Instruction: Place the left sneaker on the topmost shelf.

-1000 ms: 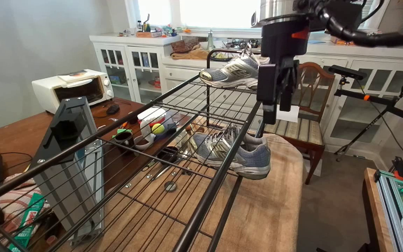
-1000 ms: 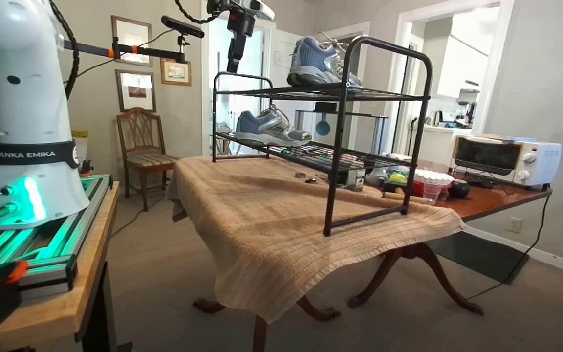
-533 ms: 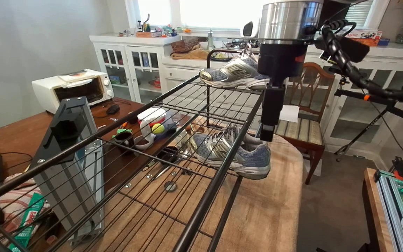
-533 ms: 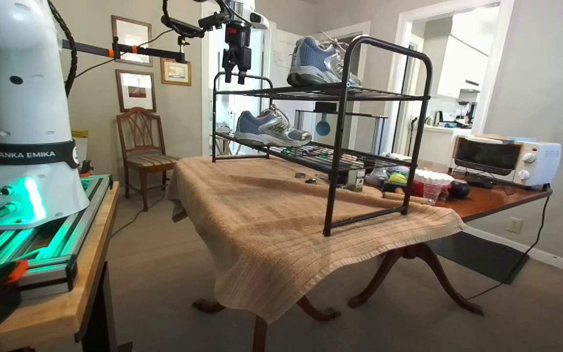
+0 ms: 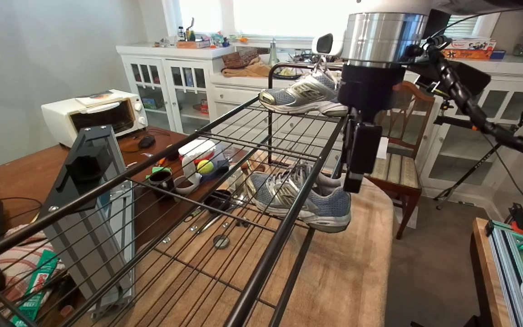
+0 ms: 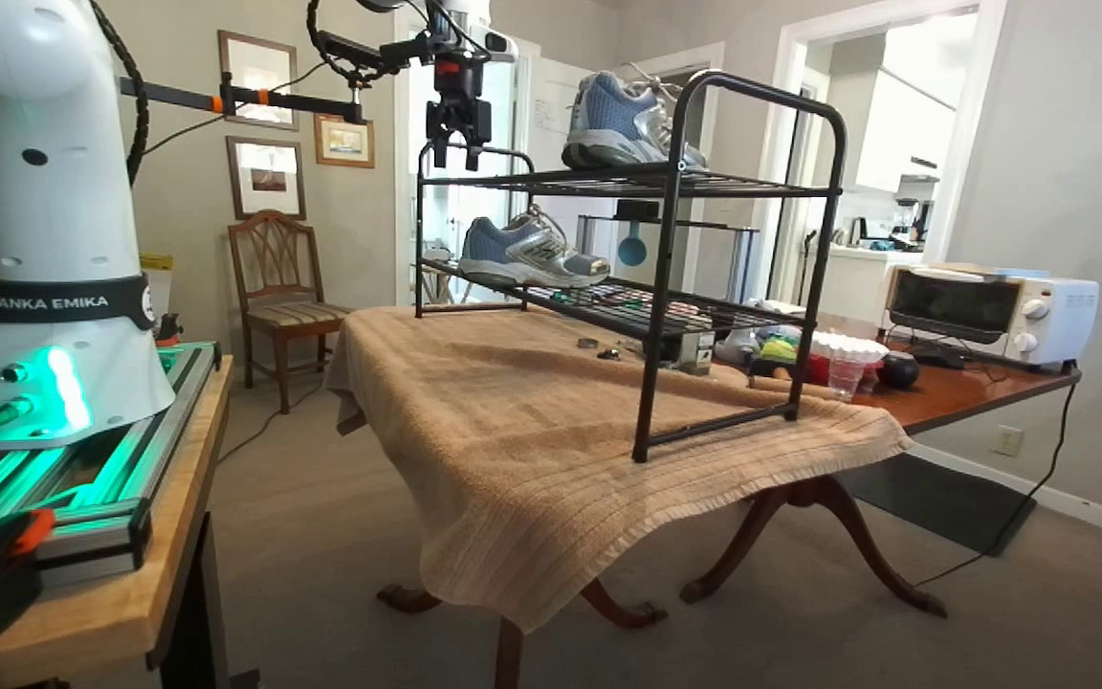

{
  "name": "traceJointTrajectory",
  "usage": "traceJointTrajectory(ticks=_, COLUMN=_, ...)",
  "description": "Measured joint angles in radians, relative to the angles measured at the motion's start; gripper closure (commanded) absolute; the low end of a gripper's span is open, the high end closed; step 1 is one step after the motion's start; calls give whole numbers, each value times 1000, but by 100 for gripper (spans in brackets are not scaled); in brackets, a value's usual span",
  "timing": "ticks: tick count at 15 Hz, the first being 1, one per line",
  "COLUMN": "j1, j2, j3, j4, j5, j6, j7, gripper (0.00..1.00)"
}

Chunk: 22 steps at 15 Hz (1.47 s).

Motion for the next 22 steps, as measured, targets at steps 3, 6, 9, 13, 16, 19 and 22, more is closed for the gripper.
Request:
traceJointTrajectory(ticks=3, j1=0, j2=0, j3=0, j4=1, j5=0, j6=0, j7=-1, gripper=0)
traceJointTrajectory(ticks=6, j1=8, j2=5, j3=0, j4=-1, j5=3, j6=-4, j7=-1, gripper=0)
traceJointTrajectory(ticks=9, j1=12, j2=10, j3=-5, j4=-12, j5=25, j6=-9, j7=-1, gripper=0)
traceJointTrajectory(ticks=13, j1=11, j2=14, j3=-21, j4=-37, j5=35, j6=-8, j7=-21, gripper=0)
traceJointTrajectory(ticks=16, j1=11, j2=21, j3=-26, j4=-51, j5=28, j6=-8, j7=-69, gripper=0)
traceJointTrajectory(ticks=19, j1=12, j2=23, j3=-20, j4=-67, j5=-35, j6=-8, j7=-119, gripper=0)
traceJointTrajectory(ticks=22, j1=12, j2=28, j3=-3, j4=-89, j5=-154, j6=-8, j7=-137, gripper=0)
